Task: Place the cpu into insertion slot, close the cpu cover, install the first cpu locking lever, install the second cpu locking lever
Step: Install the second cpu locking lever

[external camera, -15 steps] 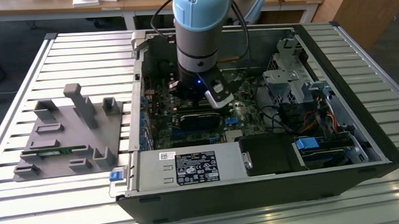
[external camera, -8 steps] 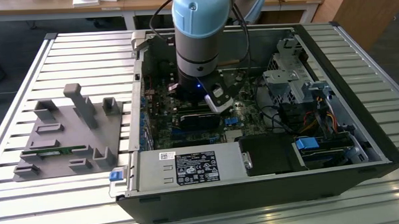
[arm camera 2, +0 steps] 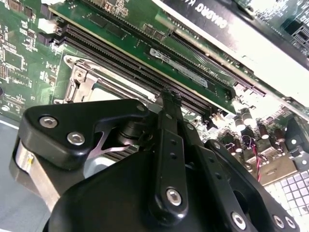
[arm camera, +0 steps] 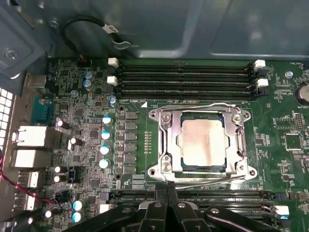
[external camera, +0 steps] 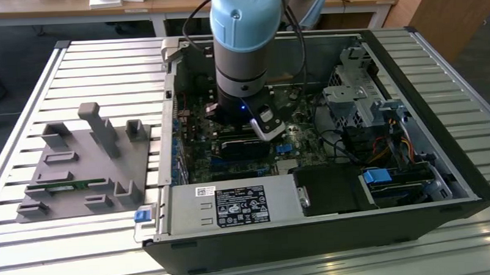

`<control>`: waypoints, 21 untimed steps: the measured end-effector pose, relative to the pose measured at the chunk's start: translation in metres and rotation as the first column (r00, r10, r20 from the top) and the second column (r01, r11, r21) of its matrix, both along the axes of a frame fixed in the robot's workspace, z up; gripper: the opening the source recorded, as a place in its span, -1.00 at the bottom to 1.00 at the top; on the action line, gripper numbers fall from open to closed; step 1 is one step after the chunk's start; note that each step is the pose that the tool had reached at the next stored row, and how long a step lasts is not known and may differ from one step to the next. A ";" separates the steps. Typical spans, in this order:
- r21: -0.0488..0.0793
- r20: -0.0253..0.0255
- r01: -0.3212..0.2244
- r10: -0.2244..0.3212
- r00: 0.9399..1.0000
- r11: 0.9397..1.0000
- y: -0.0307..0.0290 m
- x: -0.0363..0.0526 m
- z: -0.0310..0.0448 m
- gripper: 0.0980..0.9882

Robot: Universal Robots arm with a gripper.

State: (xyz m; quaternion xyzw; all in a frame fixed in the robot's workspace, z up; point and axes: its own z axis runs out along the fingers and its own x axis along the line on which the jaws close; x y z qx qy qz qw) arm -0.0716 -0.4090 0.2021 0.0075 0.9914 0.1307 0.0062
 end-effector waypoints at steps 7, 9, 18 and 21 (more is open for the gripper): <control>0.023 0.000 0.000 0.000 1.000 1.000 0.0000 -0.0018 -0.0038 -0.96; 0.027 0.000 0.000 0.000 1.000 1.000 0.0000 -0.0024 -0.0054 -0.96; 0.044 0.000 0.000 0.000 1.000 0.999 0.0000 -0.0044 -0.0094 -0.96; 0.052 0.000 0.000 0.000 1.000 0.999 0.0002 -0.0048 -0.0102 -0.96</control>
